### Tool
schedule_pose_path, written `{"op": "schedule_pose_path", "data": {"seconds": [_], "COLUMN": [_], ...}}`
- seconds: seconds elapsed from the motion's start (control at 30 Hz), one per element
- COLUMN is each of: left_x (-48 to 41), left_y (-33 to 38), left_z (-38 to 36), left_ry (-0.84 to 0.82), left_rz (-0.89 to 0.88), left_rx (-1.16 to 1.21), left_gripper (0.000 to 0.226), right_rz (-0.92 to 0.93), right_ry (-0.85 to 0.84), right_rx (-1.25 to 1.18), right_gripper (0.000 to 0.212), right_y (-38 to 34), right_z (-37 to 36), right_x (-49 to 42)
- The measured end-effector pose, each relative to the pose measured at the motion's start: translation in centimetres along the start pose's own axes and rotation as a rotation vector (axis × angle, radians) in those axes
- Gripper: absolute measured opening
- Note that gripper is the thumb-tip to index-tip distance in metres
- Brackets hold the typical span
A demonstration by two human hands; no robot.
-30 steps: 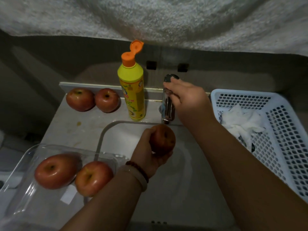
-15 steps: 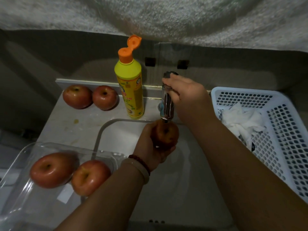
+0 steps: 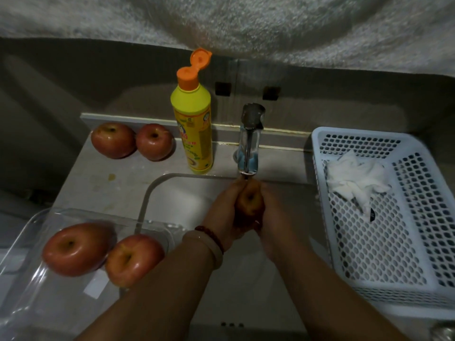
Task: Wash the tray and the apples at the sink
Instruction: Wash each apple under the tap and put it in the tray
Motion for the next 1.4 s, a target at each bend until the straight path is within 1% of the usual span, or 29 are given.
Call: {"op": "schedule_pose_path", "data": {"seconds": [0.03,0.1,0.17,0.23,0.3,0.33,0.37,0.4,0.47,0.53,0.57,0.63,0.7,0.73,0.8,0.83,0.87,0.9,0.93,1.0,1.03,1.07,1.1,1.17,1.23,1.3,1.33,1.37,1.4], "left_x": [-0.1,-0.3,-0.7,-1.0,-0.9,-0.8,-0.9,-1.0,-0.7,-0.5,-0.4,-0.4,-0.7,-0.9,-0.9,-1.0,-0.9,-0.8,-0.7,-0.2,0.0,0.2,0.1,-0.3,-0.7,-1.1,-1.2,-1.0,-0.8], "left_y": [0.0,0.1,0.3,0.6,1.1,1.3,1.3,1.2,1.2,0.6,0.3,0.2,0.3,0.3,0.3,0.2,0.3,0.4,0.5,0.6,0.7,0.8,0.8,0.9,1.3,1.3,1.4,1.5,1.5], "left_z": [0.4,1.1,1.3,1.3,0.9,0.8,0.8,1.0,1.2,1.3,1.3,1.2,1.2,1.1,0.9,0.9,1.1,1.2,1.4,1.4,1.4,1.4,1.3,1.4,1.4,1.2,1.1,1.0,1.0], "left_ry": [0.006,-0.004,0.003,0.025,0.026,0.015,0.014,0.032,0.080,0.118,0.130,0.138,0.127,0.104,0.076,0.085,0.115,0.153,0.194,0.250,0.270,0.285,0.287,0.264,0.236,0.156,0.122,0.099,0.095], "left_rz": [-0.020,-0.049,-0.077,-0.052,0.004,0.015,0.014,-0.010,-0.113,-0.192,-0.226,-0.270,-0.207,-0.146,-0.081,-0.087,-0.115,-0.154,-0.196,-0.269,-0.295,-0.309,-0.315,-0.308,-0.297,-0.224,-0.167,-0.113,-0.086], "left_rx": [-0.037,-0.108,-0.125,-0.059,0.010,0.033,0.035,-0.005,-0.133,-0.171,-0.165,-0.140,-0.067,0.001,0.083,0.077,0.044,0.002,-0.043,-0.098,-0.112,-0.128,-0.154,-0.191,-0.197,-0.146,-0.092,-0.040,-0.014], "left_gripper": [0.029,0.038,0.044,0.048,0.048,0.044,0.041,0.037,0.031,0.035,0.040,0.041,0.040,0.038,0.034,0.032,0.032,0.031,0.028,0.023,0.021,0.020,0.020,0.020,0.024,0.032,0.033,0.033,0.034], "right_rz": [-0.048,-0.002,0.152,0.361,0.626,0.708,0.722,0.651,0.358,0.105,0.068,0.189,0.426,0.567,0.836,0.896,0.867,0.751,0.565,0.057,-0.127,-0.207,-0.194,-0.031,0.319,0.729,0.878,0.974,1.016], "right_ry": [-0.077,-0.170,-0.176,-0.123,-0.095,-0.109,-0.143,-0.182,-0.216,-0.185,-0.180,-0.164,-0.117,-0.075,-0.023,-0.023,-0.041,-0.054,-0.047,-0.076,-0.127,-0.178,-0.209,-0.165,-0.060,0.062,0.103,0.109,0.103], "right_rx": [-0.072,-0.061,0.067,0.204,0.337,0.372,0.358,0.284,0.041,-0.073,-0.063,0.011,0.173,0.283,0.458,0.475,0.417,0.296,0.141,-0.145,-0.185,-0.164,-0.110,0.022,0.201,0.420,0.531,0.609,0.645], "right_gripper": [0.036,0.029,0.021,0.032,0.044,0.045,0.042,0.035,0.023,0.027,0.029,0.023,0.014,0.013,0.023,0.028,0.026,0.022,0.021,0.024,0.027,0.031,0.034,0.036,0.033,0.039,0.043,0.046,0.046], "right_y": [0.1,-0.1,-0.3,-0.4,-0.8,-0.7,-0.7,-0.6,-0.3,-0.2,-0.4,-1.3,-1.5,-1.4,-0.3,0.3,0.6,0.4,0.2,0.2,0.3,0.0,-0.2,-0.6,-1.2,-1.4,-1.1,-0.7,-0.2], "right_z": [-0.4,-1.1,-1.7,-2.1,-2.2,-2.2,-2.1,-1.9,-1.6,-1.4,-1.5,-1.8,-2.0,-2.0,-2.0,-2.0,-2.0,-1.9,-1.8,-1.8,-1.9,-2.1,-2.3,-2.3,-2.3,-2.3,-2.5,-2.7,-2.7], "right_x": [-0.4,-0.6,-0.4,0.4,1.2,1.4,1.5,1.4,0.6,-0.7,-1.0,-1.0,-0.3,0.3,0.7,0.7,0.7,0.7,0.5,-0.5,-0.8,-0.7,-0.7,-1.0,-0.6,0.4,0.6,0.8,0.9]}}
Point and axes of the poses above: each hand's wrist, its own x-axis away from the middle knuckle, its own z-axis out of the back of the hand, y = z × x, the point moved 4 cm from there along -x, towards the middle knuckle, and after that the axes turned 14 degrees about -z, right-handed, at the moved point
